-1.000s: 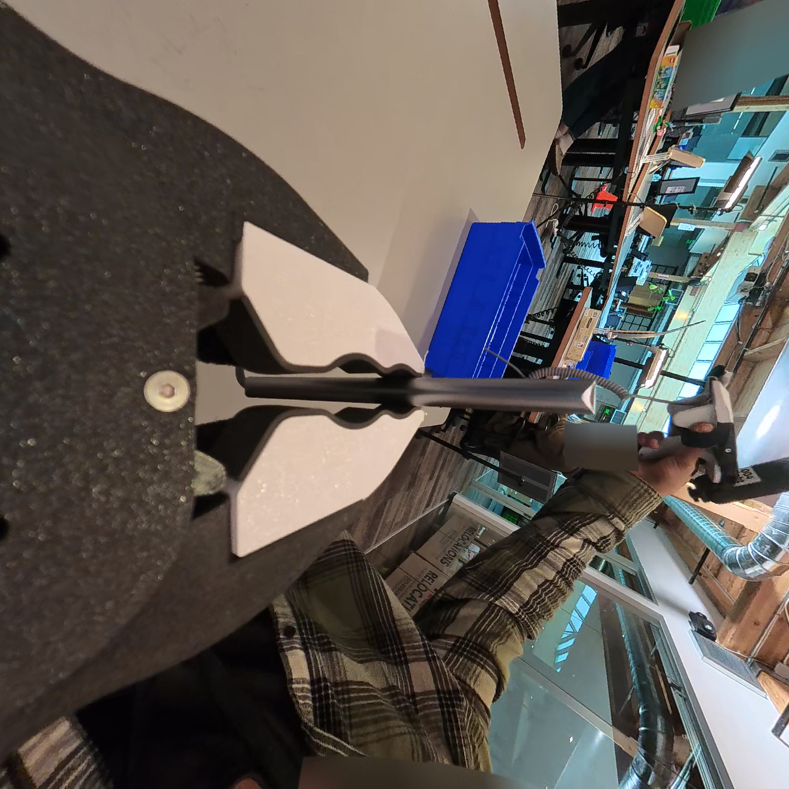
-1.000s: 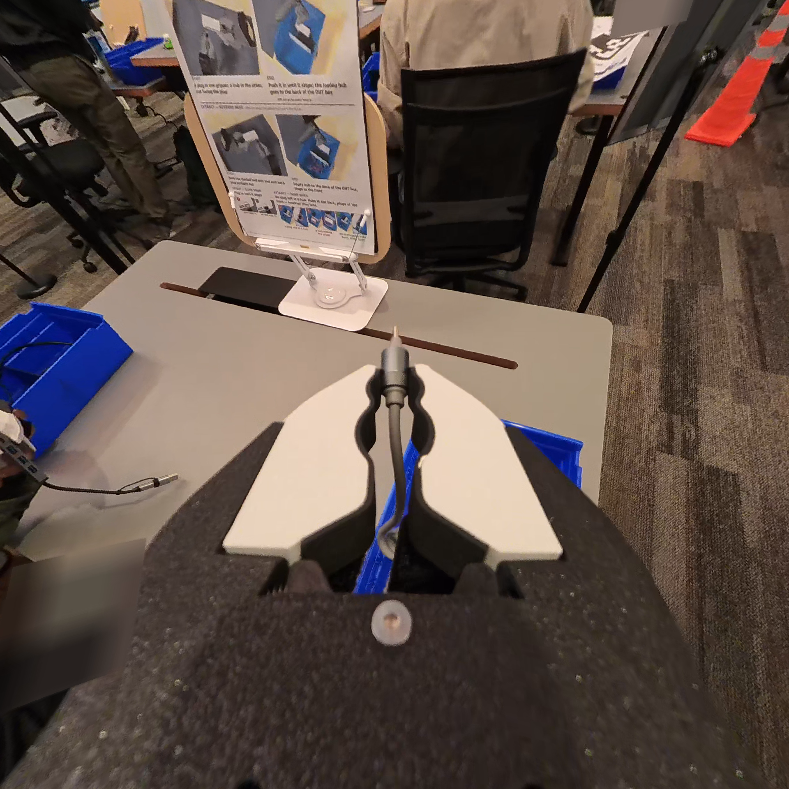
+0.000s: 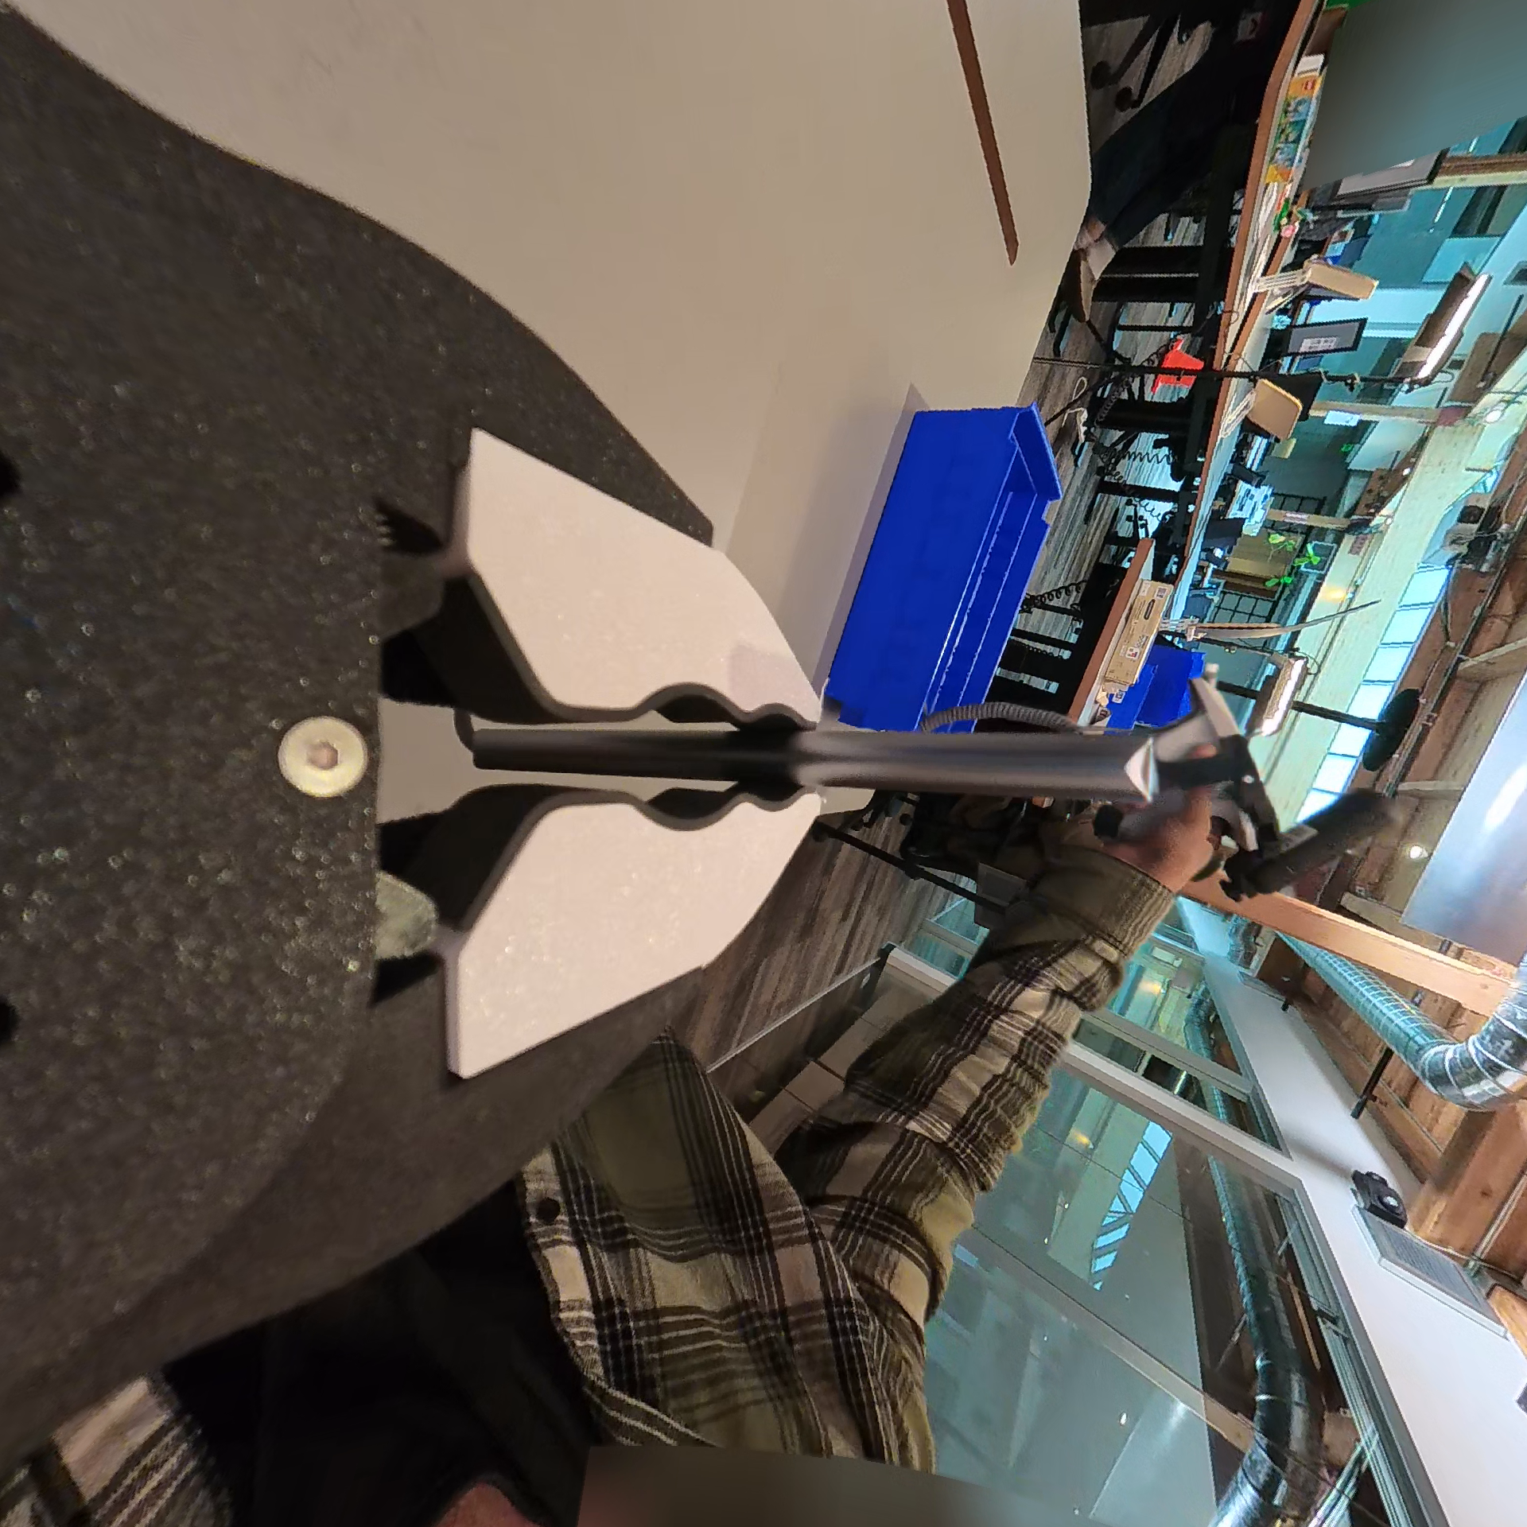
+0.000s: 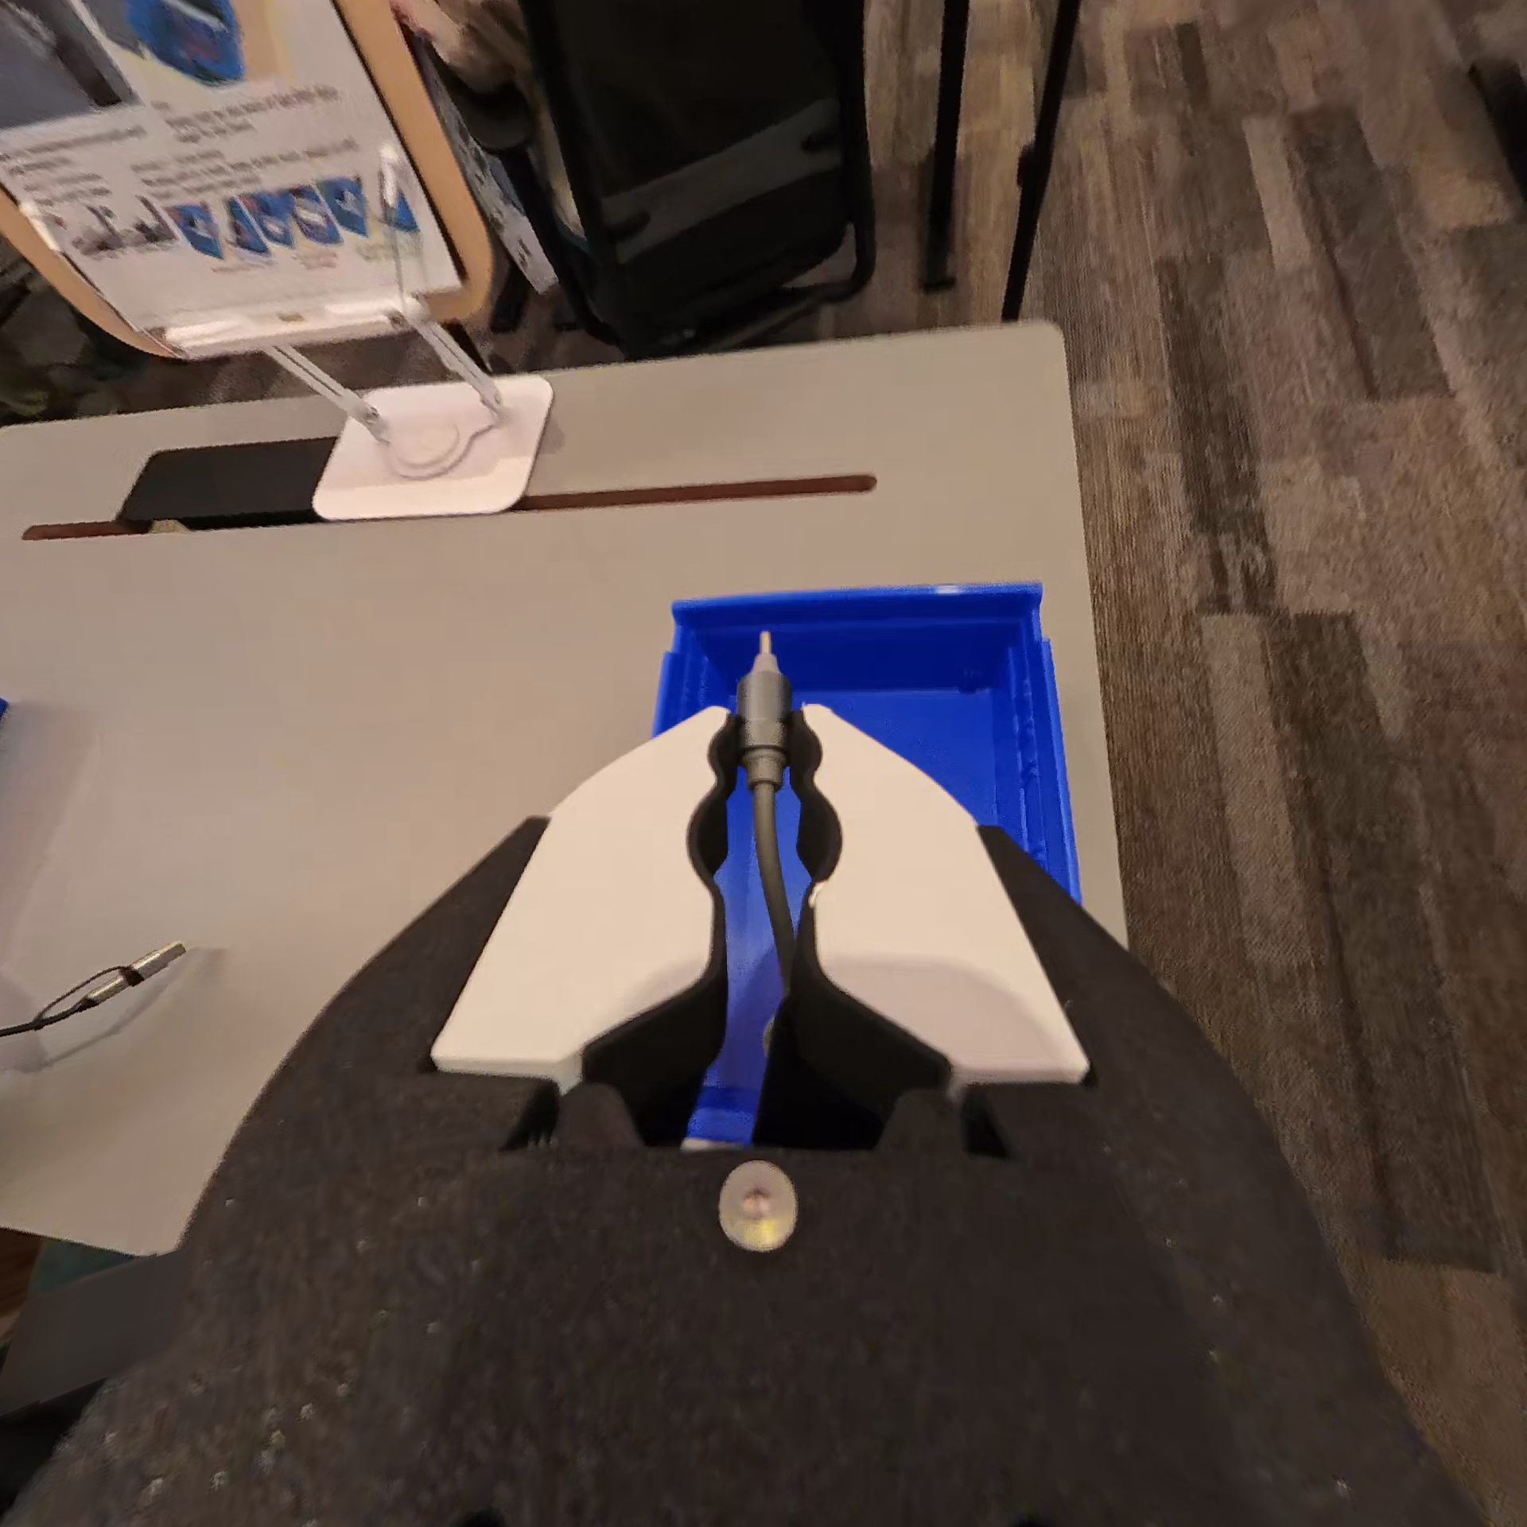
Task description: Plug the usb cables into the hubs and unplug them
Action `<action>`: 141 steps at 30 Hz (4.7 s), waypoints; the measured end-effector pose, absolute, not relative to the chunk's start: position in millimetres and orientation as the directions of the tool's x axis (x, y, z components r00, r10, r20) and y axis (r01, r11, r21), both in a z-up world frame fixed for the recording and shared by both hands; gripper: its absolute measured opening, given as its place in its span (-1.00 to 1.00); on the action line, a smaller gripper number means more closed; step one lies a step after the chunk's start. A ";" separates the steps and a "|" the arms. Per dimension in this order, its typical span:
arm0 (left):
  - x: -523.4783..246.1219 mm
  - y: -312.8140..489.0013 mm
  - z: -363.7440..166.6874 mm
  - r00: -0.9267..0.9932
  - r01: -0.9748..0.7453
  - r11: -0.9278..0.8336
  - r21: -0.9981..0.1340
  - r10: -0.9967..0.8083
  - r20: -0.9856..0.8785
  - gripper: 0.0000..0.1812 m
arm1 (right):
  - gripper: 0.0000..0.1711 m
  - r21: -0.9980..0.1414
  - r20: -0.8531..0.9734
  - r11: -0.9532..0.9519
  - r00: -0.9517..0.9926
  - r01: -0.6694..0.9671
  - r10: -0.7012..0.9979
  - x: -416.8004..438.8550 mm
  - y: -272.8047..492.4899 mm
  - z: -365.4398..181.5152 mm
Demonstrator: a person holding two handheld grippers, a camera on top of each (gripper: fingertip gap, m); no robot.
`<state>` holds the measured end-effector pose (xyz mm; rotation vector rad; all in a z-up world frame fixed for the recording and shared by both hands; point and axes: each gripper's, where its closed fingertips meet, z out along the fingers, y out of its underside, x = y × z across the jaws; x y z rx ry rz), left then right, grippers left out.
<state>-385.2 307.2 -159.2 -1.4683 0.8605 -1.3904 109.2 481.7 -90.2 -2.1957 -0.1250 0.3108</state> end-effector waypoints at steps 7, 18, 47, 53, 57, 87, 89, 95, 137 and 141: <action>-383.0 305.2 -159.5 0.112 0.092 -0.345 -0.934 -0.928 0.354 -0.89 | -0.87 -0.731 -0.191 -0.683 0.965 -0.016 0.182 113.8 478.3 -150.4; -379.0 305.7 -163.0 0.100 0.083 -0.359 -0.930 -0.925 0.366 -0.89 | -0.87 -0.526 -0.124 -0.821 0.935 0.222 0.332 109.7 444.3 -236.4; -373.9 305.7 -167.2 0.084 0.072 -0.378 -0.923 -0.920 0.383 -0.89 | -0.43 -0.387 -0.158 -0.849 0.881 0.360 0.446 104.5 431.6 -294.5; -373.1 307.6 -169.6 0.091 0.068 -0.383 -0.921 -0.917 0.387 -0.89 | -0.26 -0.633 -0.172 -0.721 0.856 0.283 0.488 57.5 442.5 -216.5; -370.6 307.5 -170.0 0.087 0.065 -0.383 -0.922 -0.918 0.387 -0.89 | -0.32 -0.770 -0.275 -0.586 0.700 0.250 0.659 -45.4 424.7 -159.2; -359.1 304.9 -167.5 0.070 0.082 -0.416 -0.905 -0.904 0.422 -0.36 | -0.89 -0.848 -0.387 -0.393 0.092 0.354 0.918 -337.7 340.9 -104.1; -363.5 306.4 -162.7 0.076 0.109 -0.406 -0.907 -0.907 0.415 -0.33 | -0.89 -0.862 -0.364 -0.402 0.175 0.309 0.915 -309.8 359.3 -83.6; -365.1 303.4 -157.9 0.069 0.116 -0.386 -0.915 -0.916 0.395 -0.35 | -0.89 -0.915 -0.282 -0.382 0.475 0.128 0.834 -193.0 420.4 -3.2; -349.0 311.7 -195.3 0.035 -0.004 -0.483 -0.876 -0.875 0.482 -0.55 | -0.87 -0.774 -0.477 -0.449 0.877 -0.446 -0.048 149.9 601.5 -247.9; -350.0 312.2 -195.1 0.044 -0.009 -0.478 -0.878 -0.878 0.477 -0.55 | -0.67 -0.774 -0.460 -0.451 0.884 -0.445 -0.083 157.7 601.9 -248.4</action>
